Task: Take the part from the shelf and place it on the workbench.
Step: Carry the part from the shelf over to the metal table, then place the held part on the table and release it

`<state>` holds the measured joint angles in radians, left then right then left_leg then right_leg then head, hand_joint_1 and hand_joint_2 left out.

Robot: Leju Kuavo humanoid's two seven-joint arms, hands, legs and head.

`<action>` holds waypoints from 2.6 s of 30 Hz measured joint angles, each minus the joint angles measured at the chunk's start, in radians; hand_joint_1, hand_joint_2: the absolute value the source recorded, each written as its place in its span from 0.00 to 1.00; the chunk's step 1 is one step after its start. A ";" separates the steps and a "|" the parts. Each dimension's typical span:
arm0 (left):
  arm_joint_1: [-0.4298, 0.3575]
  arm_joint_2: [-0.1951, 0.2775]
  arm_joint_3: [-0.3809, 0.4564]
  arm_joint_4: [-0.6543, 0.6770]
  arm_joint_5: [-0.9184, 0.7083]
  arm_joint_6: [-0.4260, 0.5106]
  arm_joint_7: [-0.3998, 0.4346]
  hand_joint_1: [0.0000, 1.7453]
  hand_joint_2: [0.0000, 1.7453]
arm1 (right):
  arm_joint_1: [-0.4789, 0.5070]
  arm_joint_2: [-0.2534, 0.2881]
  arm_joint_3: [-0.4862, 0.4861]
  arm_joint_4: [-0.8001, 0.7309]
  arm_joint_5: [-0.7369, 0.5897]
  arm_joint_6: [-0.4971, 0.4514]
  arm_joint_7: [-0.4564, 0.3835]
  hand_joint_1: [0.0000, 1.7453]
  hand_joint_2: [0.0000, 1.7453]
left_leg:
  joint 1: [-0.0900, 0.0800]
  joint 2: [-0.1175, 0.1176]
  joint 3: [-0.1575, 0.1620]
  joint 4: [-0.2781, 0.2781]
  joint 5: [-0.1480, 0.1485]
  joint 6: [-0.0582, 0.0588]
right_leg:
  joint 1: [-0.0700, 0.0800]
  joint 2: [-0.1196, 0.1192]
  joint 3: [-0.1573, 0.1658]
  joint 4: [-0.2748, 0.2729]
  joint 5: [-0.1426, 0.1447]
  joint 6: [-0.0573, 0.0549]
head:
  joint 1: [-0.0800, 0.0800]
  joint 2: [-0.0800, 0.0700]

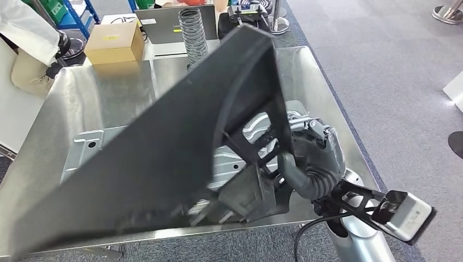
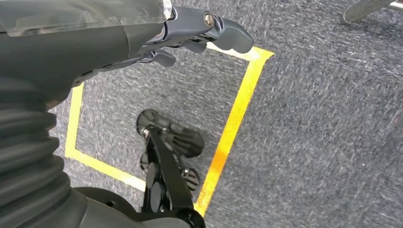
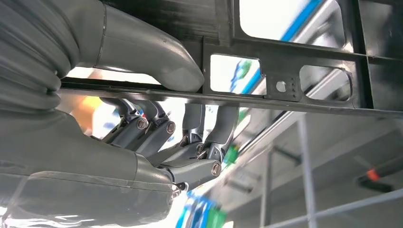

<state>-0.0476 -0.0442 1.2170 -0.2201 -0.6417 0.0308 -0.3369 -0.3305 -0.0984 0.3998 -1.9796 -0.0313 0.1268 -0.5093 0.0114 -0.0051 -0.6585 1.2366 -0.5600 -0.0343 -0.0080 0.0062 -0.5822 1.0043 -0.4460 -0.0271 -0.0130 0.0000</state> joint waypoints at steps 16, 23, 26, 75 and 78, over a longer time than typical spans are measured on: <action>-0.001 0.003 0.042 0.000 -0.003 -0.024 -0.019 0.00 1.00 | -0.225 -0.155 -0.245 0.297 0.225 -0.081 0.069 1.00 1.00 | -0.001 -0.002 0.095 -0.239 0.112 0.053 | -0.008 -0.001 -0.094 0.181 -0.045 0.054 | 0.006 0.000; -0.009 0.012 0.042 -0.001 -0.044 -0.051 -0.023 0.00 1.00 | -0.430 -0.191 -0.246 0.624 0.580 -0.200 0.133 1.00 1.00 | -0.008 -0.001 0.083 -0.218 0.092 0.021 | -0.010 0.000 -0.026 0.008 0.016 0.028 | 0.005 0.000; -0.012 0.018 0.041 -0.001 -0.066 -0.062 -0.023 0.00 1.00 | -0.553 -0.189 -0.202 0.822 0.770 -0.240 0.157 1.00 1.00 | -0.006 -0.001 0.011 -0.067 0.015 0.009 | -0.012 -0.003 -0.024 0.004 0.017 0.015 | 0.004 0.000; -0.029 0.036 0.024 -0.001 -0.166 -0.073 -0.111 0.00 0.75 | -0.785 0.427 0.213 1.532 1.121 -0.204 0.272 0.00 0.00 | 0.002 0.000 0.057 -0.234 0.136 0.043 | 0.002 0.001 -0.169 0.313 -0.118 0.043 | 0.004 0.000; -0.029 0.032 0.020 -0.001 -0.174 -0.074 -0.108 0.00 0.00 | -0.781 0.431 0.218 1.531 1.106 -0.209 0.276 0.00 0.00 | -0.003 -0.003 0.059 -0.231 0.134 0.041 | 0.007 0.000 -0.084 0.135 -0.027 0.026 | 0.004 0.000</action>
<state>-0.0770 -0.0117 1.2371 -0.2208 -0.8158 -0.0434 -0.4449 -1.1111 0.3329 0.6178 -0.4481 1.0745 -0.0819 -0.2337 0.0084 -0.0079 -0.5996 1.0055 -0.4257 0.0067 -0.0006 0.0063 -0.6665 1.1392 -0.4728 -0.0012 -0.0091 -0.0002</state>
